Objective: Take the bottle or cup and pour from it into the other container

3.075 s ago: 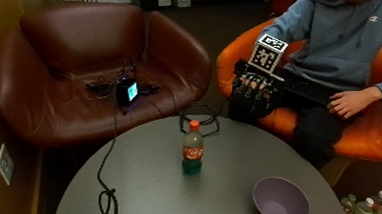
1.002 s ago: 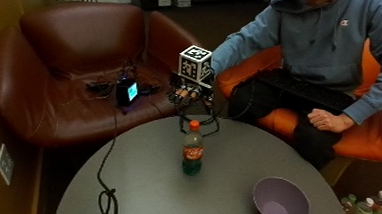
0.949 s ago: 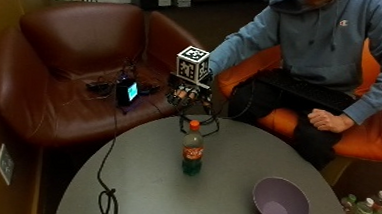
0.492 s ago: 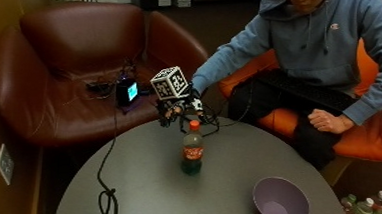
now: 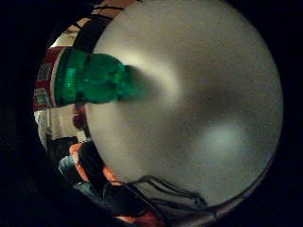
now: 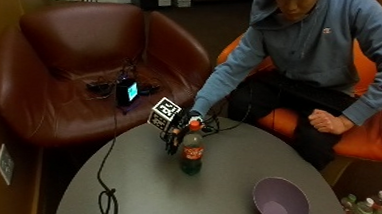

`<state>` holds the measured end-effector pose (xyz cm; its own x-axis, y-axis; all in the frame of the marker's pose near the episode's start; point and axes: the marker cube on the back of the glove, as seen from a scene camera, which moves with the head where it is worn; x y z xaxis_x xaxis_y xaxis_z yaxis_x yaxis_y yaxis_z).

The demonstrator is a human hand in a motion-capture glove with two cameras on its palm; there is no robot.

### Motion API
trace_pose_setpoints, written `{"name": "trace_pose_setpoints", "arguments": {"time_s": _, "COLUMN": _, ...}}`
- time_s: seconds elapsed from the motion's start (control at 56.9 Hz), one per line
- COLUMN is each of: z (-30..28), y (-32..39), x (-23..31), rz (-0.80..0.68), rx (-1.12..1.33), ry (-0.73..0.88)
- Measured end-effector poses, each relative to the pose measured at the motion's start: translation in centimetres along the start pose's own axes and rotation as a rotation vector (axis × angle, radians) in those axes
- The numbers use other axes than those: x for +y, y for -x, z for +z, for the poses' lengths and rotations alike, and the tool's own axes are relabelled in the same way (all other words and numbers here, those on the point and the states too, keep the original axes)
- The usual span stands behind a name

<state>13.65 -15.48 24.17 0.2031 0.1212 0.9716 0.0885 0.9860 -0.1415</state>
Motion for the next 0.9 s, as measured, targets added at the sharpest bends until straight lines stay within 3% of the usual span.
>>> {"name": "trace_pose_setpoints", "arguments": {"time_s": 0.105, "z": 1.8, "y": 1.1, "x": -1.9, "rz": -0.116, "rx": -0.036, "ry": -0.003}}
{"name": "trace_pose_setpoints", "arguments": {"time_s": 0.228, "z": 3.1, "y": 1.5, "x": -2.7, "rz": -0.129, "rx": -0.068, "ry": -0.102}}
{"name": "trace_pose_setpoints", "arguments": {"time_s": 0.369, "z": 4.7, "y": 7.1, "x": -7.0, "rz": -0.148, "rx": -0.031, "ry": -0.279}}
{"name": "trace_pose_setpoints", "arguments": {"time_s": 0.457, "z": 5.0, "y": 4.5, "x": -5.4, "rz": -0.173, "rx": -0.041, "ry": -0.296}}
{"name": "trace_pose_setpoints", "arguments": {"time_s": 0.527, "z": 5.6, "y": 6.8, "x": -7.1, "rz": -0.169, "rx": -0.042, "ry": -0.324}}
{"name": "trace_pose_setpoints", "arguments": {"time_s": 0.896, "z": 7.6, "y": 6.7, "x": -4.0, "rz": -0.188, "rx": 0.174, "ry": -0.187}}
